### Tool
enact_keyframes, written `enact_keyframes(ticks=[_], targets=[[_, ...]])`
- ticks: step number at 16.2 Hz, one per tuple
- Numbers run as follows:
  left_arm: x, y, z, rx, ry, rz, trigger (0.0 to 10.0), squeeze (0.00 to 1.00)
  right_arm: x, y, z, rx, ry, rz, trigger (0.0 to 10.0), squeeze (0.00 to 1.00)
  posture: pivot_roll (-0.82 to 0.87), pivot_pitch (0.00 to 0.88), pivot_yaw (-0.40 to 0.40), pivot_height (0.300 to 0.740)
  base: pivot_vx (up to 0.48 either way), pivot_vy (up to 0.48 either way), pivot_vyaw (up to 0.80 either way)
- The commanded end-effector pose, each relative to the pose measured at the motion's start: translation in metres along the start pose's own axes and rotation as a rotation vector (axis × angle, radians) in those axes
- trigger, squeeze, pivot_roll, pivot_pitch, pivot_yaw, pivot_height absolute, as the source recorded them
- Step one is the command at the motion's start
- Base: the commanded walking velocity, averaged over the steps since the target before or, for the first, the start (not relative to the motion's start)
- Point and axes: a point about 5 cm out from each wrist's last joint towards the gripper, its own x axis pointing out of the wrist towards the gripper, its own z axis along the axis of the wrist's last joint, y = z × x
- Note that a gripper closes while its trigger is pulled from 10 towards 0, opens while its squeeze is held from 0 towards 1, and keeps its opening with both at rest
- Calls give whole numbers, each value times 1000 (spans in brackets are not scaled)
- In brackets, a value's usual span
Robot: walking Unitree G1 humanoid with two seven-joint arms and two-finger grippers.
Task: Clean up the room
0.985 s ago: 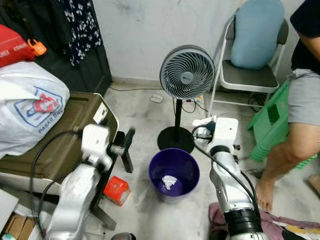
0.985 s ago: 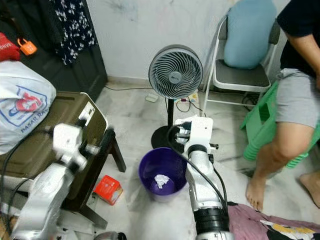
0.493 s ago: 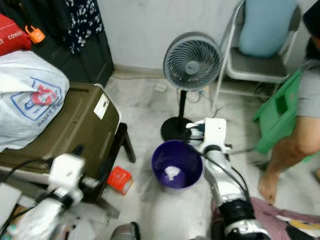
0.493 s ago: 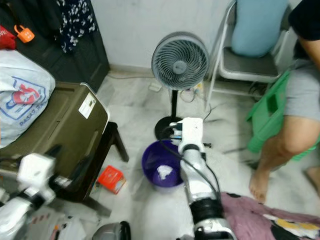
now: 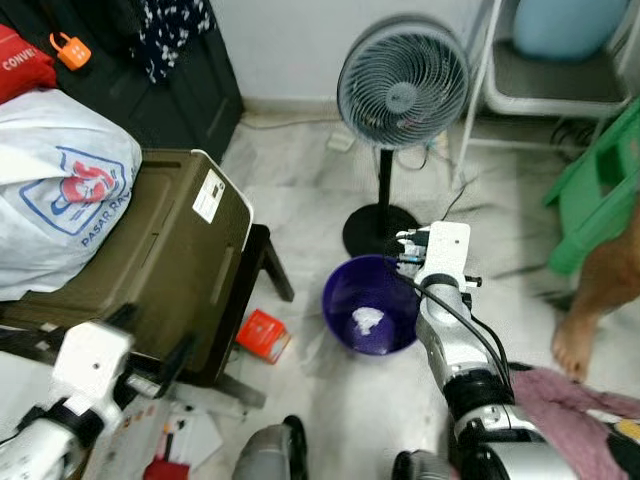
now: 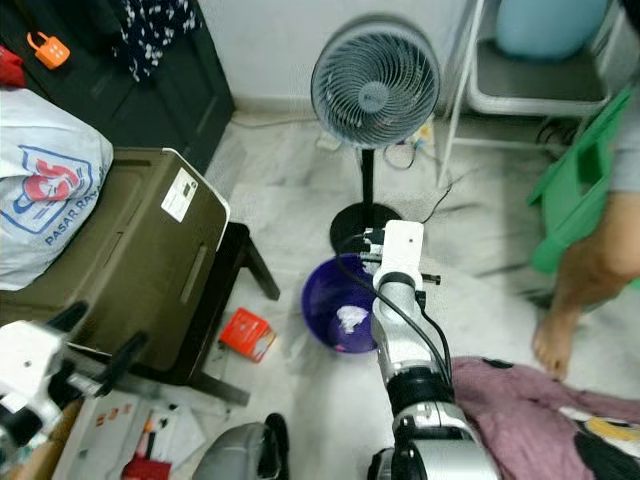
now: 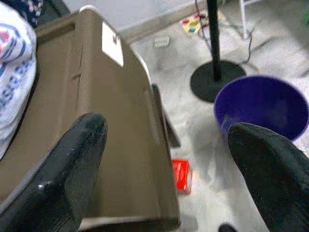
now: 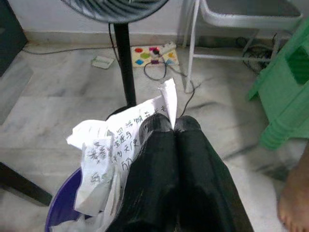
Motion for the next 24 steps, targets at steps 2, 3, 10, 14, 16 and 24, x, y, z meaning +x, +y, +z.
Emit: enact_keyframes(ticks=[2,3,10,14,16,24], targets=[[-9,8,2,25,32,3,10000,0,1,9,1,15,-4,-3,10000,0,349,268,198,740,0,0,0],[-13,12,3,36,44,6,10000,0,4,8,3,23,-10,-13,10000,0,365,269,210,740,0,0,0],[-12,31,-16,47,98,1,10000,0,11,17,4,62,20,-19,10000,0,391,276,241,740,0,0,0],[-10,53,-61,29,175,5,10000,0,13,10,4,38,9,-46,10000,0,397,282,246,740,0,0,0],[-4,64,-78,25,202,11,10000,0,16,4,10,43,-23,-77,10000,0,396,282,245,740,0,0,0],[-4,67,-77,47,149,-12,10000,0,20,2,15,46,-37,-77,10000,0,400,291,245,740,0,0,0]])
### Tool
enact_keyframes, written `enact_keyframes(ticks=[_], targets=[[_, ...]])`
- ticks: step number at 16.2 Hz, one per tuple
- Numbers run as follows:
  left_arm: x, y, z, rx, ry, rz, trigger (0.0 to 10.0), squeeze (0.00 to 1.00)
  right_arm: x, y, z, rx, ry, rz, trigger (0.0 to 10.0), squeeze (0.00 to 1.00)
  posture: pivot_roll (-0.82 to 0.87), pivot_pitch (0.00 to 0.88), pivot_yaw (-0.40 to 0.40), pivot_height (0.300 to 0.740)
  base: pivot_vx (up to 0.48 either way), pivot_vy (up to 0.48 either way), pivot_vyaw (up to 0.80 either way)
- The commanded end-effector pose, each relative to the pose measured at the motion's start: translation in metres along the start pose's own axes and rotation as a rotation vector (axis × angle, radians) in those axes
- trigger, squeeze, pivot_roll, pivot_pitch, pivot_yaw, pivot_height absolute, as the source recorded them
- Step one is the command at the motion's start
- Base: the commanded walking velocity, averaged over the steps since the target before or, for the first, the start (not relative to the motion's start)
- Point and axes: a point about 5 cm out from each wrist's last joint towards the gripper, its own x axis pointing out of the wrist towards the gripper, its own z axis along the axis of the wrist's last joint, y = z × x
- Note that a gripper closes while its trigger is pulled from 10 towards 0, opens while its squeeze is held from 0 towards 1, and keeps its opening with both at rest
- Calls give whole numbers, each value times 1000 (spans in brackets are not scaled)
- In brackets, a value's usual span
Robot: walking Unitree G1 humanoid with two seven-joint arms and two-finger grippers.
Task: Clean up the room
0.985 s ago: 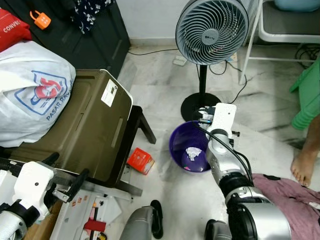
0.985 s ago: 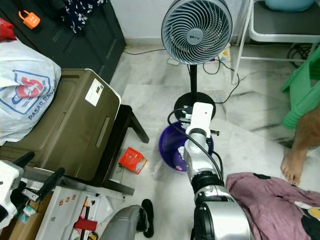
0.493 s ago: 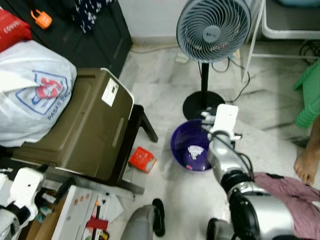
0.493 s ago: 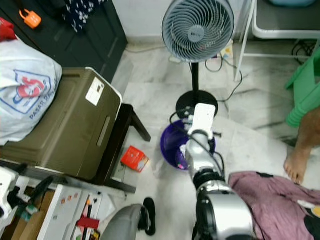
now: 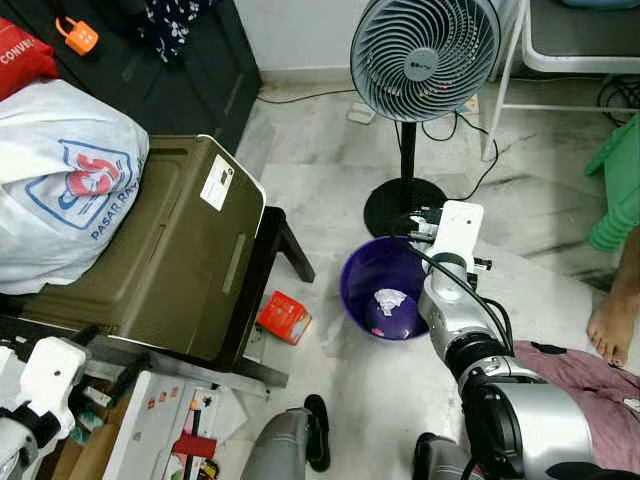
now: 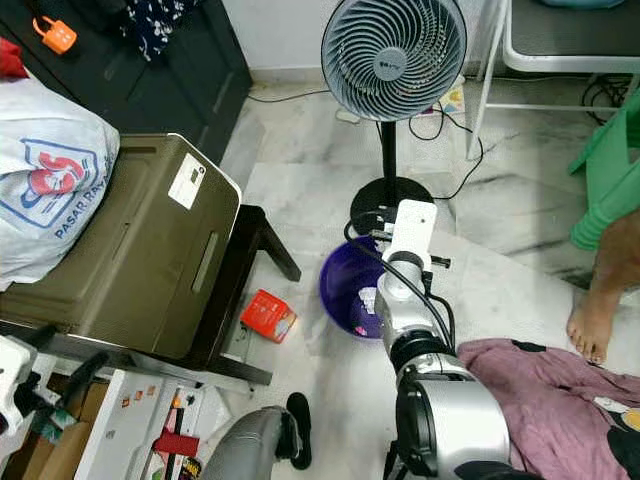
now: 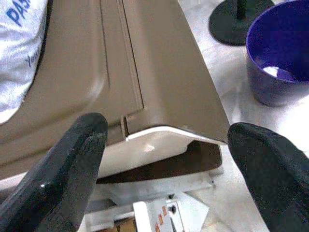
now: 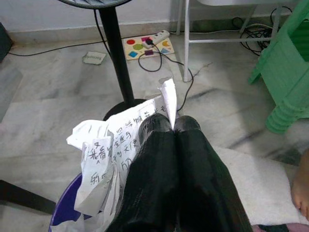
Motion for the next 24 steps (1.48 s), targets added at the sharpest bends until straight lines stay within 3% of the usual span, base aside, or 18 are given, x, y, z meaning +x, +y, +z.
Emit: enact_keyframes(ticks=[1,2,12,14,16,18,20,24], targets=[[-9,6,-8,9,38,5,10000,0,-4,8,-3,17,15,19,10000,608,399,291,246,740,0,0,0],[-9,6,-8,11,36,5,10000,0,-4,9,-3,60,13,34,10000,1000,399,291,246,740,0,0,0],[-4,2,-11,14,23,5,10000,0,-4,14,4,77,-23,52,10000,1000,383,278,240,740,0,0,0],[5,-4,-11,1,2,3,10000,0,-8,20,1,106,-17,97,10000,1000,340,262,218,740,0,0,0],[23,-16,-7,-25,-48,2,10000,0,-23,34,-9,138,-4,197,10000,1000,293,239,187,740,0,0,0],[33,-36,-4,-46,-94,10,10000,0,-41,43,-14,150,-31,319,10000,1000,248,208,159,740,0,0,0],[46,-52,7,-60,-148,14,10000,0,-52,42,-16,139,-37,413,10000,1000,206,177,132,740,0,0,0],[80,-70,73,-66,-334,33,10000,0,-81,31,-10,103,-31,570,10000,1000,116,83,86,740,0,0,0]])
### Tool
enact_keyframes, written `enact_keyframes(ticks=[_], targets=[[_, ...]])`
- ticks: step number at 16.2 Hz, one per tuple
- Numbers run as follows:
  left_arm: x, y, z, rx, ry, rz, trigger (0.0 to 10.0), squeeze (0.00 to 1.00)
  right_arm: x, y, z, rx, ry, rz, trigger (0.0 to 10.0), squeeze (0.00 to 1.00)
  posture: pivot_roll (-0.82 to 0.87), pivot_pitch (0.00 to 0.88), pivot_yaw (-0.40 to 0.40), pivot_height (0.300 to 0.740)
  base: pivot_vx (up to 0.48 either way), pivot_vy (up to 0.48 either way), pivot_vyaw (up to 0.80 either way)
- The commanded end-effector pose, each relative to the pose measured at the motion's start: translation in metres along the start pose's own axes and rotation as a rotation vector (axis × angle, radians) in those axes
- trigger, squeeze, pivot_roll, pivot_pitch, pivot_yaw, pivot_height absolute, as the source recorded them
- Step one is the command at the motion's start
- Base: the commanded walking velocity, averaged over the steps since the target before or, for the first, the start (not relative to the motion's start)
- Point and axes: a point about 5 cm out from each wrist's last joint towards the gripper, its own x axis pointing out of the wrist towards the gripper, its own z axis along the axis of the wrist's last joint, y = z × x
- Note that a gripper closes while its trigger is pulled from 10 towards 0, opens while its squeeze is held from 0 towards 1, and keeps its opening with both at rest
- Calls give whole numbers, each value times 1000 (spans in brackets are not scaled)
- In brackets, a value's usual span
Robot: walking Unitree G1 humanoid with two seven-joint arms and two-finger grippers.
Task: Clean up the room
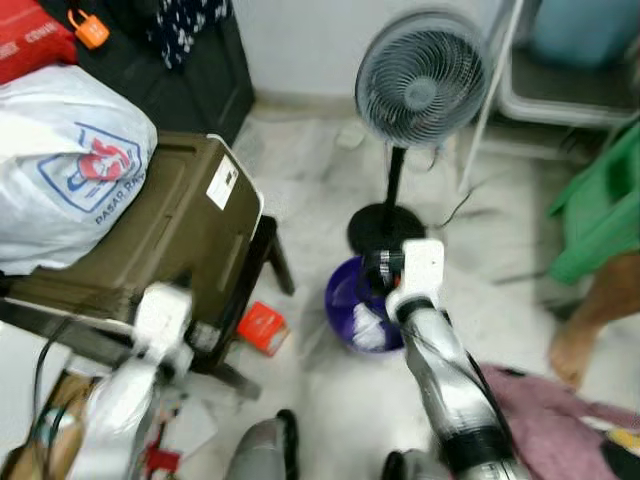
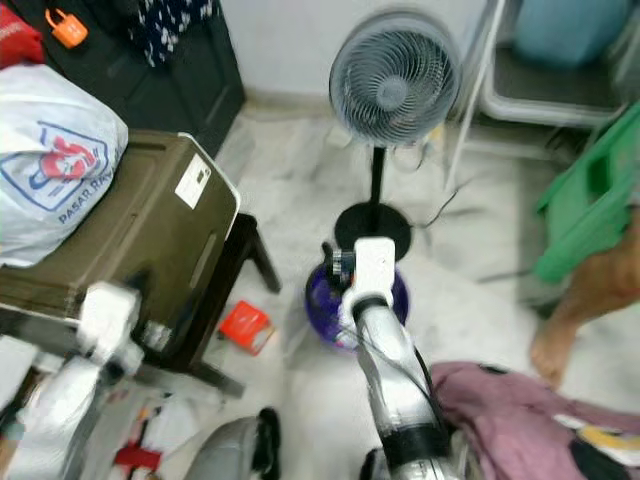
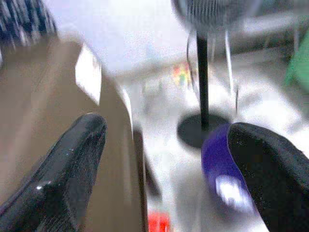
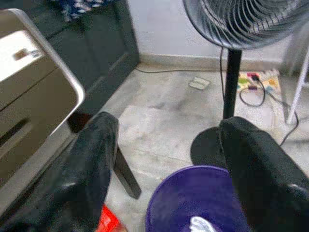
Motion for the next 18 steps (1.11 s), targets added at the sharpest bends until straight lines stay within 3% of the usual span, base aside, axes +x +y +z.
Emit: enact_keyframes(ticks=[1,4,6,7,9,11,13,16,18], targets=[[6,2,11,20,-18,26,10000,0,-6,11,8,-30,-9,86,10000,1000,70,40,78,740,0,0,0],[27,-8,29,-4,-66,44,10000,0,-10,7,13,-92,-11,141,10000,1000,29,0,80,740,0,0,0],[46,-17,38,1,-79,39,10000,0,-3,-5,23,-108,-1,140,10000,1000,0,0,81,740,0,0,0],[49,-18,39,12,-87,36,10000,0,0,-7,28,-112,-15,131,10000,1000,-9,0,76,740,0,0,0],[55,-19,38,16,-91,81,10000,0,11,-22,47,-74,-93,-10,10000,1000,-20,0,56,740,0,0,0],[57,-16,39,9,-102,124,10000,0,9,-29,50,-67,-126,-97,10000,1000,-18,0,47,740,0,0,0],[57,-9,40,-7,-126,168,10000,0,-3,-40,41,17,-113,-197,10000,1000,-32,0,46,740,0,0,0],[61,-14,44,20,-144,141,10000,0,-23,-49,30,9,-72,-237,10000,1000,-48,0,56,740,0,0,0],[61,-19,41,-18,-129,128,10000,0,-57,-59,14,-23,1,-251,10000,1000,-78,0,63,740,0,0,0]])
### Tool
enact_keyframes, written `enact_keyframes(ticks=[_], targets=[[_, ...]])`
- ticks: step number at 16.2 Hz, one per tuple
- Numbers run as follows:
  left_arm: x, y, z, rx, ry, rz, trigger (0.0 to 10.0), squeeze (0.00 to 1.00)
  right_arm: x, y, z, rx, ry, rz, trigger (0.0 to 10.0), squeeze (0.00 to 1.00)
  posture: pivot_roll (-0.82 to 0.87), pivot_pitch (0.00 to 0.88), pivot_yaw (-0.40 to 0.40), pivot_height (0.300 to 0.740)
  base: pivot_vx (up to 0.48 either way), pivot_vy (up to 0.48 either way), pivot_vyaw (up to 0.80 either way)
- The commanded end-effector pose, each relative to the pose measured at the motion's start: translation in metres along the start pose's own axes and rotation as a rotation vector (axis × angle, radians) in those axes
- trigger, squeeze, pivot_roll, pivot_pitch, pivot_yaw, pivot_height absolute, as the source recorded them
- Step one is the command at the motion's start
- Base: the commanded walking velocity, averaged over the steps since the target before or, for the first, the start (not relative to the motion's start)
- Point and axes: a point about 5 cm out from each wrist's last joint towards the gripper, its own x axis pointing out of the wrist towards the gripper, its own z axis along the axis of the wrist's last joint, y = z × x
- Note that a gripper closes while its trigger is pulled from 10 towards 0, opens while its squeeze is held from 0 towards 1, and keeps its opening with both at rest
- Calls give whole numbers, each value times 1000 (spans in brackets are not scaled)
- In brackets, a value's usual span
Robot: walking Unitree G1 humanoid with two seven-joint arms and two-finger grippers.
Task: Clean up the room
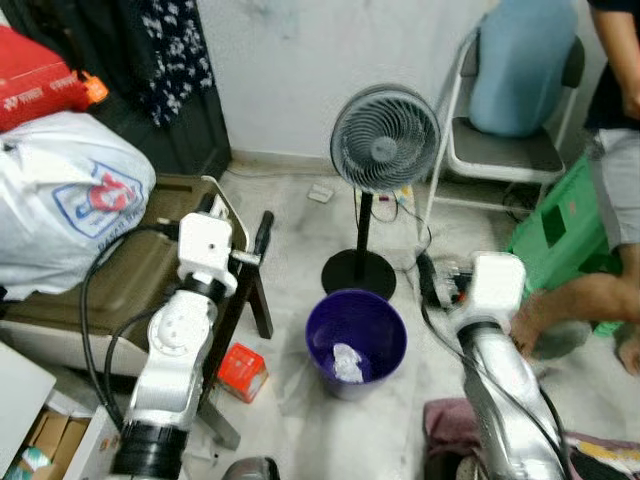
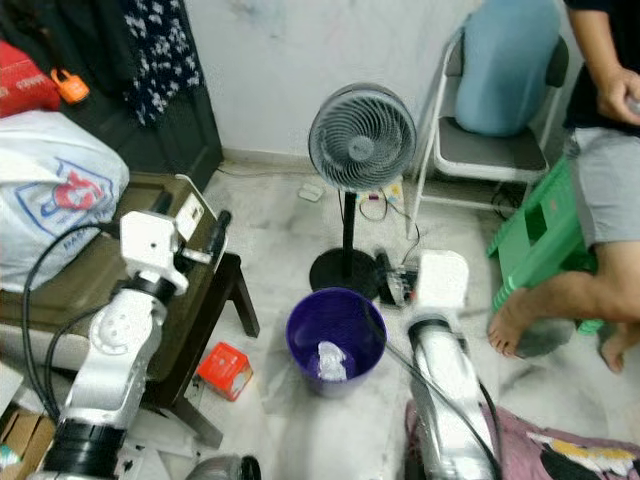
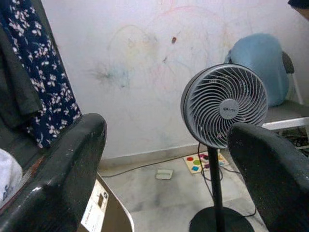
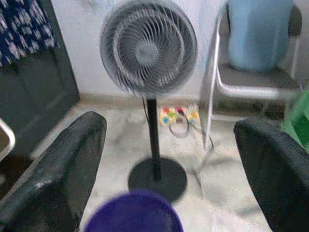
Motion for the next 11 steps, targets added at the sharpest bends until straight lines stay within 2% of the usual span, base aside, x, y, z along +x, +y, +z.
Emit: enact_keyframes(ticks=[1,2,3,4,7,8,9,10,11], targets=[[-3,0,-3,-27,19,3,10000,0,-9,-3,4,-17,-5,9,10000,1000,-87,0,69,740,0,0,0],[-8,-3,-10,-38,46,4,10000,0,-18,-2,1,-41,10,55,10000,1000,-90,0,77,740,0,0,0],[-12,-4,-14,-47,61,1,10000,0,-23,-2,-1,-70,11,72,10000,937,-93,0,85,740,0,0,0],[-17,-5,-13,-44,62,0,10000,0,-27,-2,0,-61,14,66,10000,855,-89,0,87,740,0,0,0],[-26,1,-18,-40,102,13,10000,0,-19,5,14,-45,-38,40,10000,863,-87,0,93,740,0,0,0],[-31,-2,-20,-54,119,-5,10000,0,-9,18,27,31,-76,71,10000,867,-70,0,95,740,0,0,0],[-32,-4,-19,-53,118,-12,10000,0,-7,22,29,39,-83,83,10000,855,-68,0,101,740,0,0,0],[-33,-6,-18,-55,117,-22,10000,0,-4,29,30,60,-87,89,10000,584,-67,0,99,740,0,0,0],[-34,-8,-18,-58,117,-33,10000,0,-2,31,29,65,-84,83,10000,125,-67,0,99,740,0,0,0]])
